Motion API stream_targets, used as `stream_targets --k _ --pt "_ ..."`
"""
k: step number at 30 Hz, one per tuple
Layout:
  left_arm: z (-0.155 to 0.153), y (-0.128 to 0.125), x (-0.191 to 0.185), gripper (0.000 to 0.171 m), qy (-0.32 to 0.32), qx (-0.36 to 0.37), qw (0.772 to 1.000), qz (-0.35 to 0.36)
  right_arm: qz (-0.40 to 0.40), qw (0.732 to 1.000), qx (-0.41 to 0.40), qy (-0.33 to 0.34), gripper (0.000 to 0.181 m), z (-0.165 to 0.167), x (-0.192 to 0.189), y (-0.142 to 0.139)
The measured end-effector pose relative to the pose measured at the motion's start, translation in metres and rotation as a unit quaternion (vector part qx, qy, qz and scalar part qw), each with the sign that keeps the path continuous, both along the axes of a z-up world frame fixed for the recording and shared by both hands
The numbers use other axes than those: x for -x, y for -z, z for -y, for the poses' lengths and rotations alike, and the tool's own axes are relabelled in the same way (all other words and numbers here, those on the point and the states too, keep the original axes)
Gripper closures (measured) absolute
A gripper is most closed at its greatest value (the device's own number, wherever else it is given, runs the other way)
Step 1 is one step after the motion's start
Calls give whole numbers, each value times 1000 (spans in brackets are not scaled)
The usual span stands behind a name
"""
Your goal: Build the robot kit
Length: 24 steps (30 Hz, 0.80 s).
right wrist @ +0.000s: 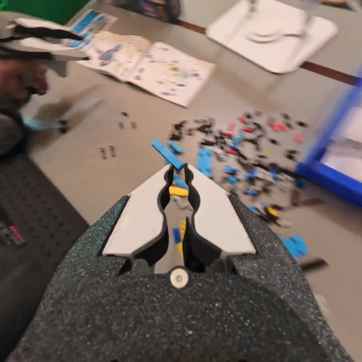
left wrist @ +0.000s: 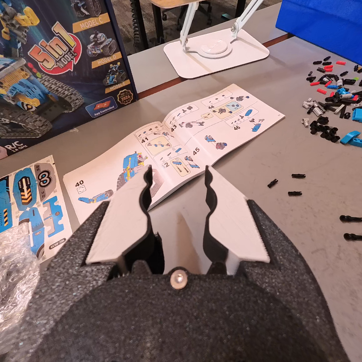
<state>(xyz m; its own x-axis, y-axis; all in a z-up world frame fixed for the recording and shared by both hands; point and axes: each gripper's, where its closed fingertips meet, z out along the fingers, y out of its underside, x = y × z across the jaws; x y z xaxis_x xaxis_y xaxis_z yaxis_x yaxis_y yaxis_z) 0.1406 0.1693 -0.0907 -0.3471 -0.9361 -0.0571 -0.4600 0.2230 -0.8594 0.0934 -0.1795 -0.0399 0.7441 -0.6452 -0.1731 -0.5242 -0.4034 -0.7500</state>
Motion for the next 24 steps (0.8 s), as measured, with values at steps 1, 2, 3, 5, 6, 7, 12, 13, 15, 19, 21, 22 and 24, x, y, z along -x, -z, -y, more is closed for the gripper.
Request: stream_targets --k 1,2,3,5,6,7,12,13,15,19,21,22,24 --pt "0 1 0 118 0 2 1000 -2 -5 999 -1 -33 170 -30 13 4" --pt "-1 1 1 118 -1 4 1000 -3 -16 998 -10 -65 170 -61 26 10" --pt "-1 1 1 118 -1 5 1000 -4 -34 994 -23 -98 170 -91 39 18" --pt "-2 1 2 120 1 10 1000 -7 -72 985 -30 -154 170 -143 59 39" --pt "-1 2 3 121 5 13 1000 -10 -84 982 -4 -172 170 -161 63 52" --pt "1 2 5 123 14 18 1000 -13 -85 978 28 -187 170 -175 65 63" --pt "4 -6 13 128 43 30 999 2 -49 965 120 -230 170 -223 42 89" --pt "3 -5 14 128 44 28 999 -1 -57 963 123 -233 170 -228 39 94" --pt "4 -1 15 129 51 27 998 -11 -71 961 116 -243 170 -236 39 101" --pt "8 6 17 135 66 22 997 -27 -49 962 120 -239 170 -233 43 114" --pt "8 8 17 138 69 20 997 -32 -47 963 125 -232 170 -229 44 122" --pt "8 10 17 138 67 21 997 -34 -45 965 119 -230 170 -229 45 123" --pt "5 12 16 138 62 21 997 -39 -47 965 113 -231 170 -228 44 123"
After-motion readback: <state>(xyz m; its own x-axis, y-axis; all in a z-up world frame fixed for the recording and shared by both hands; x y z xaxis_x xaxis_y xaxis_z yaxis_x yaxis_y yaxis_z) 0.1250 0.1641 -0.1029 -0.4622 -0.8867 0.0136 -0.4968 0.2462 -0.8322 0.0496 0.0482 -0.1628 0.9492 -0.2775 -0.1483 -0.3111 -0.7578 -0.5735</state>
